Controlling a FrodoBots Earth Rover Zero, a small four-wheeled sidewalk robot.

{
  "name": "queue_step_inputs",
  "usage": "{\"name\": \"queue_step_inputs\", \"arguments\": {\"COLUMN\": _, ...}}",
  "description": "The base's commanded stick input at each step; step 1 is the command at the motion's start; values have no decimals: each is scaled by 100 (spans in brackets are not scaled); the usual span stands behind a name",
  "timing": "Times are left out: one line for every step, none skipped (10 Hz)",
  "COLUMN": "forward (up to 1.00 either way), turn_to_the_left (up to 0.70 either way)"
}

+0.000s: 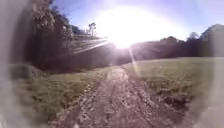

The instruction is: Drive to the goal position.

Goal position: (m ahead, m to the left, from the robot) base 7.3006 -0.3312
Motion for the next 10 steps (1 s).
{"name": "queue_step_inputs", "arguments": {"forward": 85, "turn_to_the_left": -29}}
{"name": "queue_step_inputs", "arguments": {"forward": 85, "turn_to_the_left": -8}}
{"name": "queue_step_inputs", "arguments": {"forward": 85, "turn_to_the_left": 0}}
{"name": "queue_step_inputs", "arguments": {"forward": 85, "turn_to_the_left": 0}}
{"name": "queue_step_inputs", "arguments": {"forward": 85, "turn_to_the_left": 0}}
{"name": "queue_step_inputs", "arguments": {"forward": 85, "turn_to_the_left": 0}}
{"name": "queue_step_inputs", "arguments": {"forward": 85, "turn_to_the_left": 0}}
{"name": "queue_step_inputs", "arguments": {"forward": 85, "turn_to_the_left": 0}}
{"name": "queue_step_inputs", "arguments": {"forward": 85, "turn_to_the_left": 0}}
{"name": "queue_step_inputs", "arguments": {"forward": 85, "turn_to_the_left": 0}}
